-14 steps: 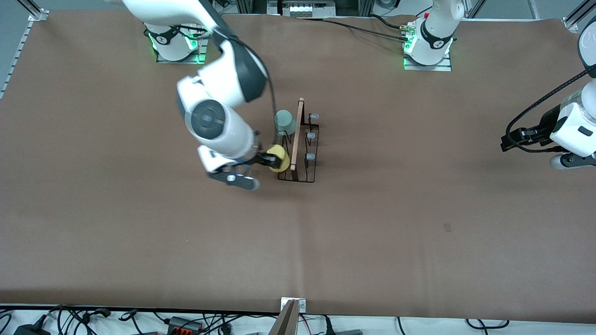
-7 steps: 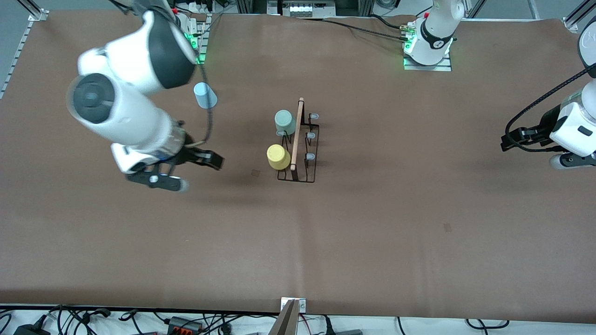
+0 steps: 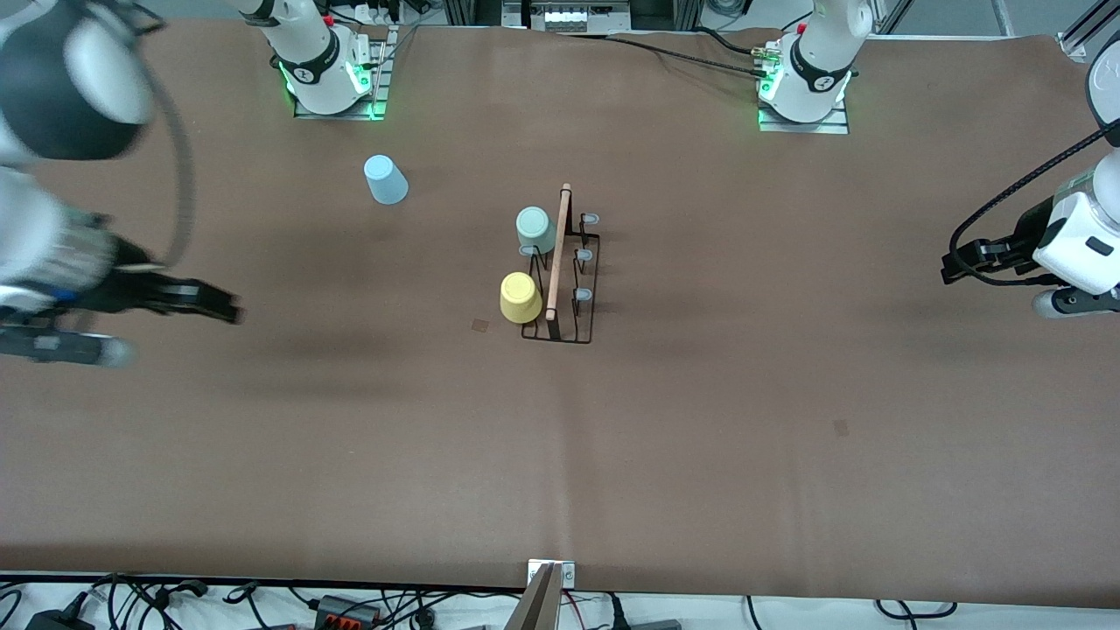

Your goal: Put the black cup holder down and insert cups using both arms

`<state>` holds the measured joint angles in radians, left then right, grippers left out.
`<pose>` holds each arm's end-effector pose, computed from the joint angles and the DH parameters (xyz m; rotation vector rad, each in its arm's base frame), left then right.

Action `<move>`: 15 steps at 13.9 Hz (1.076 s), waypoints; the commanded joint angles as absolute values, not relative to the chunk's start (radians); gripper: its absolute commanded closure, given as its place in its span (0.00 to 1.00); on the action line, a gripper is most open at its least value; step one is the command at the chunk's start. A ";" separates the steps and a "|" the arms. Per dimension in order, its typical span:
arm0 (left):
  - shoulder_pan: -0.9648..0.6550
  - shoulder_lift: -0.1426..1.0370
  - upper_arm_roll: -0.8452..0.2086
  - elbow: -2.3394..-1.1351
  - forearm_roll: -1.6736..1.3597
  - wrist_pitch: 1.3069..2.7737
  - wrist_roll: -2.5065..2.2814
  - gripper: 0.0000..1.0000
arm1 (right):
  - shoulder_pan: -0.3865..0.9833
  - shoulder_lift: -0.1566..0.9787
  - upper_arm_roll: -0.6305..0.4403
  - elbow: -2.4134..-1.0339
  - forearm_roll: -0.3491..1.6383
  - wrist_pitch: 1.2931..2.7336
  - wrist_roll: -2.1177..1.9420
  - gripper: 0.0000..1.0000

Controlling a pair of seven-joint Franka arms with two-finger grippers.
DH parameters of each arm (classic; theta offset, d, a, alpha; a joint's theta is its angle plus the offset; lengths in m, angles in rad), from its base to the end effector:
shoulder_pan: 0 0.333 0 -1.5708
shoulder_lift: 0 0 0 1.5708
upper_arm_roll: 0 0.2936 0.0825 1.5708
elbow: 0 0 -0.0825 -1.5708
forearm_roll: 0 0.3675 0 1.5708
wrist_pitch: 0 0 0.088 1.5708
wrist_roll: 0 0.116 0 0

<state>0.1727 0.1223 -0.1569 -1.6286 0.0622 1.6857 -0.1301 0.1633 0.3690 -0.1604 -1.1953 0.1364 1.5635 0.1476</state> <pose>0.5738 0.0196 0.5091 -3.0868 -0.2123 0.0946 0.6363 0.0369 0.5485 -3.0561 0.2031 0.0044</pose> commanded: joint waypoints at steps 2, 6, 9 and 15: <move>0.175 0.115 -0.153 -1.626 0.046 1.675 -0.101 0.00 | 0.013 0.301 -0.059 -1.261 0.077 1.566 0.068 0.00; 0.175 0.115 -0.153 -1.628 0.046 1.675 -0.097 0.00 | -0.017 0.266 -0.025 -1.322 0.031 1.600 0.063 0.00; 0.175 0.115 -0.153 -1.628 0.046 1.675 -0.100 0.00 | -0.017 0.242 -0.032 -1.361 0.028 1.617 -0.001 0.00; 0.175 0.115 -0.153 -1.628 0.046 1.677 -0.097 0.00 | -0.017 0.074 -0.035 -1.603 0.020 1.661 -0.002 0.00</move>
<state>0.1727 0.1223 -0.1569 -1.6285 0.0622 1.6855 -0.1262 -0.0108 0.1823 -0.0429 -1.4543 0.0358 1.6114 0.0206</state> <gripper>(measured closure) 0.000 0.000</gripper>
